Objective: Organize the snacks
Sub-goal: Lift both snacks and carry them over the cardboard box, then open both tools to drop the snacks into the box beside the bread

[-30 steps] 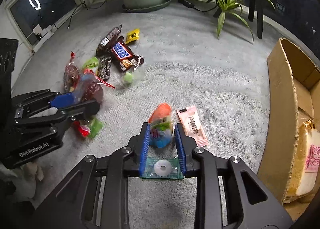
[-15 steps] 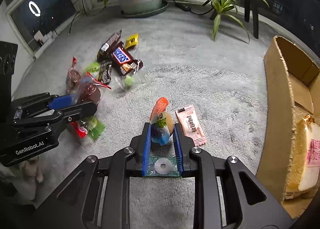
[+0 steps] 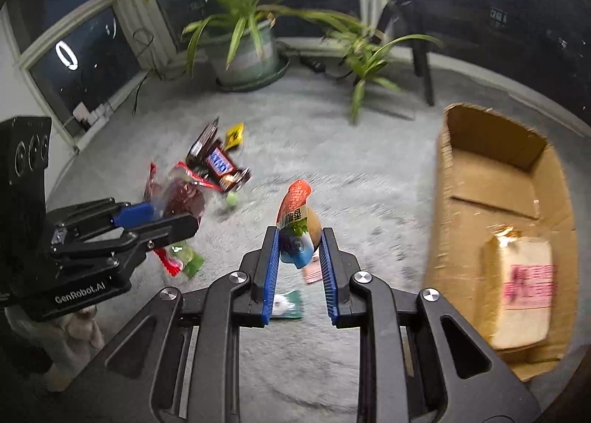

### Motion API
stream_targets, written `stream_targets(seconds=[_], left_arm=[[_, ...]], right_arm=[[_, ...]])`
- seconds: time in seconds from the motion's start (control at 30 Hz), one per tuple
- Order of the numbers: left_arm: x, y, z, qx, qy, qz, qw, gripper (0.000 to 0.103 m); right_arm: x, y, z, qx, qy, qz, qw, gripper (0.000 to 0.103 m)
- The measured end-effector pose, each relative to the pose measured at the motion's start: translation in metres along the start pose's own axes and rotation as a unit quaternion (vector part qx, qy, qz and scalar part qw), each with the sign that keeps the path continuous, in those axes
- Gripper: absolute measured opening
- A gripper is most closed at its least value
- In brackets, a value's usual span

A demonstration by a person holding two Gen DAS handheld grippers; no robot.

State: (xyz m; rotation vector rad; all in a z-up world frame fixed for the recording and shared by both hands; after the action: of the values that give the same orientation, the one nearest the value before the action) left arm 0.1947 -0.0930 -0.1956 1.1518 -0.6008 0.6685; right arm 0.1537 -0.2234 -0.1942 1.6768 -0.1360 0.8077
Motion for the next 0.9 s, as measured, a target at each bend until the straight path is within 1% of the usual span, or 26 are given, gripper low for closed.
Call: stream_targets(seconds=[0.23,0.47,0.7,0.9], left_arm=[[0.017,-0.006,0.048,-0.037,-0.015,0.014,0.9991,0.030],[0.023,-0.024,0.101,-0.073,-0.035,0.011,0.9967,0.030],[0.022,-0.042,0.149,-0.095,-0.053,0.001,0.9941,0.030],[0.017,-0.061,0.175,-0.104,-0.057,-0.015,0.9928,0.030]], right_arm=[[0.017,0.030,0.052,-0.033,-0.016,0.024,0.999,0.022],[0.024,0.045,0.112,-0.060,-0.039,0.030,0.997,0.022],[0.030,0.043,0.155,-0.072,-0.050,0.026,0.996,0.022],[0.030,0.031,0.177,-0.077,-0.054,0.016,0.995,0.023]])
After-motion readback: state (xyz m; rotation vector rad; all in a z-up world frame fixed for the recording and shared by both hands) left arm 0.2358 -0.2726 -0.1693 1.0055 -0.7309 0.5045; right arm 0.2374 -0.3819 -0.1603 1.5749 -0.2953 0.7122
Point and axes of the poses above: each gripper's, at about its wrist camera, not at the fingertips, and y roughly against the way its jaws point, z to its right, x to its top, the point moved 7 cm from there along -y, roughly the way its jaws point, and after that the axes turned 9 degrees about z, right-handed, at the moved point
